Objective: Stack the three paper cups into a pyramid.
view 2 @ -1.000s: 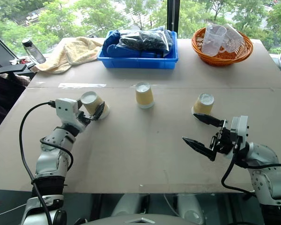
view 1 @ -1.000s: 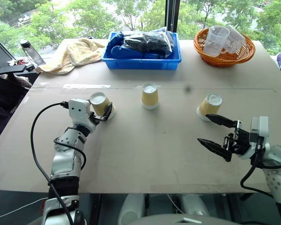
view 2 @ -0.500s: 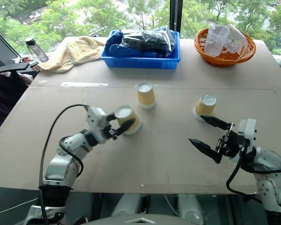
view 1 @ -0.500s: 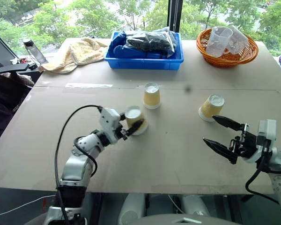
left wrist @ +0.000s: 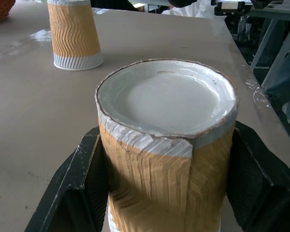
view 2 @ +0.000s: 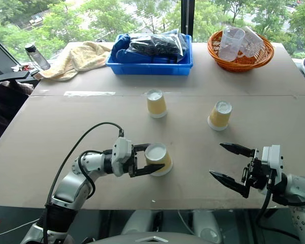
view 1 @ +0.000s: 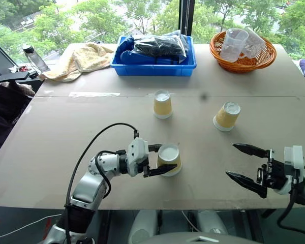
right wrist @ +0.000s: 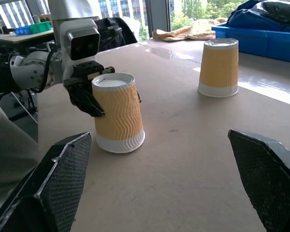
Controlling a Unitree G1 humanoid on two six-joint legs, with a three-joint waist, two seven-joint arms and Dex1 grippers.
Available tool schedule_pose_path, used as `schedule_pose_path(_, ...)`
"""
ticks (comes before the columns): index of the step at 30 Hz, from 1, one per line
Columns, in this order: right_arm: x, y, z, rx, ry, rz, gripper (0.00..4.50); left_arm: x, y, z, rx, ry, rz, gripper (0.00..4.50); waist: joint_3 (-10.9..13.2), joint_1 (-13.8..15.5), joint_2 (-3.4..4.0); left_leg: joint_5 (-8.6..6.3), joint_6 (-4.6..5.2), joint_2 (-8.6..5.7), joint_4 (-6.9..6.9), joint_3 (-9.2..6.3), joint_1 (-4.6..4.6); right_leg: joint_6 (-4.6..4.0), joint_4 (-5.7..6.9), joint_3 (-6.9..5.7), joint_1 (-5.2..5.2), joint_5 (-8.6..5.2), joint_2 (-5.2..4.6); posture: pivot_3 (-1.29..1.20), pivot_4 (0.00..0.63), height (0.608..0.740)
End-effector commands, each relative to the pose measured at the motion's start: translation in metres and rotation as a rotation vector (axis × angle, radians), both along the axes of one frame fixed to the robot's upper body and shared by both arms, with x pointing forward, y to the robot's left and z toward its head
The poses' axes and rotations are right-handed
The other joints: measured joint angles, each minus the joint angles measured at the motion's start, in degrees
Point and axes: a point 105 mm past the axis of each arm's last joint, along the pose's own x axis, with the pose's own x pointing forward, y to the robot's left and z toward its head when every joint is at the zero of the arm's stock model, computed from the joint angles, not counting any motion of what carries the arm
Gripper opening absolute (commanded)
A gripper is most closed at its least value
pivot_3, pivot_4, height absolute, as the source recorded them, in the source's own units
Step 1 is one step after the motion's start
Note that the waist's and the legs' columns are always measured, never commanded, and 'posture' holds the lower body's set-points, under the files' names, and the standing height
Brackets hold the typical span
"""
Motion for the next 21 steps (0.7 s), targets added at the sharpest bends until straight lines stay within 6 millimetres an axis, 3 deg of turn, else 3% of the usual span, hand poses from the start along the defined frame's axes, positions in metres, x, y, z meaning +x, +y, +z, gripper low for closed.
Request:
schedule_pose_path(1, -0.001, -0.001, 0.016, 0.031, -0.063, 0.011, 4.50, -0.003, 0.007, -0.012, 0.033, 0.038, -0.004, 2.56, 0.00, -0.03, 0.00, 0.00, 0.00, 0.00, 0.00, 0.00, 0.00, 0.00, 0.00, 0.00, 0.00, 0.00, 0.00, 0.00, 0.150, 0.740)
schedule_pose_path(2, -0.001, -0.002, 0.017, 0.036, -0.064, 0.014, 4.50, -0.003, 0.009, -0.013, 0.033, 0.043, 0.003, 2.56, 0.00, -0.06, 0.00, 0.00, 0.00, 0.00, 0.00, 0.00, 0.00, 0.00, 0.00, 0.00, 0.00, 0.00, 0.00, 0.00, 0.150, 0.740)
schedule_pose_path(5, -0.001, -0.003, 0.018, 0.045, -0.069, 0.017, 4.50, -0.002, 0.013, -0.015, 0.031, 0.047, 0.022, 4.00, 0.00, -0.12, 0.01, 0.00, 0.00, 0.00, 0.00, 0.00, 0.01, 0.00, 0.01, 0.00, 0.00, 0.00, 0.01, 0.00, 0.150, 0.740)
schedule_pose_path(7, 0.001, -0.003, 0.018, 0.040, -0.071, 0.018, 4.50, 0.000, 0.015, -0.014, 0.023, 0.044, 0.046, 4.39, 0.03, -0.10, -0.01, 0.00, 0.00, 0.00, 0.00, -0.01, 0.01, 0.00, 0.02, 0.00, -0.01, 0.00, 0.02, 0.00, 0.150, 0.740)
schedule_pose_path(11, 0.003, -0.002, 0.019, 0.042, -0.073, 0.020, 4.50, 0.007, 0.018, -0.002, -0.034, -0.022, 0.113, 4.39, 0.05, 0.12, -0.04, -0.01, 0.01, 0.00, 0.03, -0.01, -0.02, 0.00, 0.00, -0.01, -0.01, 0.00, -0.01, 0.00, 0.150, 0.740)
schedule_pose_path(16, 0.008, 0.001, 0.025, 0.052, -0.091, 0.022, 4.50, -0.001, 0.027, 0.042, -0.189, -0.059, 0.145, 4.39, 0.09, -0.08, -0.07, -0.01, 0.01, 0.03, 0.03, -0.06, -0.06, 0.00, 0.01, -0.03, -0.05, 0.00, -0.01, 0.00, 0.150, 0.740)
schedule_pose_path(21, 0.012, 0.005, 0.027, 0.061, -0.098, 0.024, 4.50, -0.013, 0.028, 0.055, -0.168, -0.051, 0.107, 4.39, 0.09, -0.02, -0.06, 0.00, 0.01, 0.02, 0.03, -0.05, -0.05, 0.00, 0.00, -0.03, -0.03, 0.00, -0.01, 0.00, 0.150, 0.740)
